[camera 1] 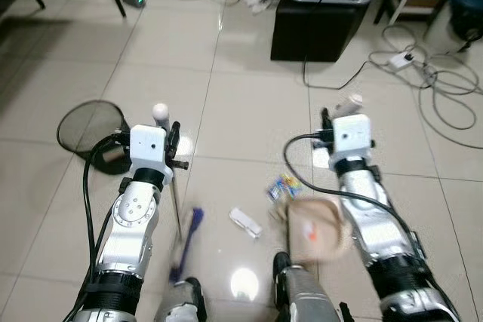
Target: Sweep floor
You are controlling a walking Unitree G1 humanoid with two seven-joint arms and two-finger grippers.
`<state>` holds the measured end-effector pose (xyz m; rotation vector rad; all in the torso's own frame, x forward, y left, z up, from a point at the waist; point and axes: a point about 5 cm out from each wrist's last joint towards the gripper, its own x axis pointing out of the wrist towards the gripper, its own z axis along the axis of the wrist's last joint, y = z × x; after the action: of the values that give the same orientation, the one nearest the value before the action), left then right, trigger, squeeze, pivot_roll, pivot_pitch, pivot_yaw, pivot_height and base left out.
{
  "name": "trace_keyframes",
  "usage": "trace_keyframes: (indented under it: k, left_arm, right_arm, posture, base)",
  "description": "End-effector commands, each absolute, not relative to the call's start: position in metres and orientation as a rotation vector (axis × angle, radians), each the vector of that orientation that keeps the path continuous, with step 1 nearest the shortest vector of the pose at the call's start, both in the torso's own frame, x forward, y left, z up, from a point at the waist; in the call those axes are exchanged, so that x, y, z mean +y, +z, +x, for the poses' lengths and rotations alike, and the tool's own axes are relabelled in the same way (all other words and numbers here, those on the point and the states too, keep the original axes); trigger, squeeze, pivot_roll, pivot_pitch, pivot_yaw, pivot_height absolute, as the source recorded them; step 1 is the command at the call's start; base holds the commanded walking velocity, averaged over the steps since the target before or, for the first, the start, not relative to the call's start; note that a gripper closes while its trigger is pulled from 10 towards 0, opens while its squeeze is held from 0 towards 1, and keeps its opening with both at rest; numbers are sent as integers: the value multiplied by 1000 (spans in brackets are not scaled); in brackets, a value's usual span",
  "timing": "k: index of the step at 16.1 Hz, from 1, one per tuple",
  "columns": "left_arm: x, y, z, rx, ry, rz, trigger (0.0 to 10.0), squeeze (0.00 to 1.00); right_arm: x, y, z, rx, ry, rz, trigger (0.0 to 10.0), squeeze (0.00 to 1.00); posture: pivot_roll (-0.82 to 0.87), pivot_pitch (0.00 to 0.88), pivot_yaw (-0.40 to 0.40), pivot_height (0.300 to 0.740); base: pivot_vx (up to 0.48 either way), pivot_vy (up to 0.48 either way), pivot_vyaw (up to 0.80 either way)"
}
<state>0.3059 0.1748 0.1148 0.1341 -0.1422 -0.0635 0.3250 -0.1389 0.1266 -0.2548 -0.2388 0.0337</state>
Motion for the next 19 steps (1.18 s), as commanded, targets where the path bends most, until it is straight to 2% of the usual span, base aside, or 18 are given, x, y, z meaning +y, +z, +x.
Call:
trace_keyframes:
  k: [1, 9, 13, 16, 19]
  left_arm:
    - [174, 108, 304, -120, -51, 132, 10000, 0]
    - [160, 100, 309, -103, -38, 75, 10000, 0]
    - [153, 96, 314, -74, 13, -87, 10000, 0]
    - [152, 101, 323, -81, 88, -255, 10000, 0]
    - [150, 118, 331, -154, 74, -375, 10000, 0]
  right_arm:
    - [-134, 130, 325, -289, 31, -287, 10000, 0]
    - [-87, 119, 328, -304, 174, -304, 10000, 0]
    - [-58, 114, 321, -300, 257, -224, 10000, 0]
    - [-56, 113, 322, -283, 233, -175, 10000, 0]
    - [-64, 113, 326, -271, 211, -163, 10000, 0]
  posture:
    - [-62, 355, 6, 740]
    - [-65, 361, 7, 740]
    - [-68, 353, 17, 740]
    - [-73, 344, 18, 740]
    - [-74, 328, 17, 740]
  base:
    - [0, 0, 0]
    - [0, 0, 0]
    - [0, 0, 0]
    - [0, 0, 0]
    - [0, 0, 0]
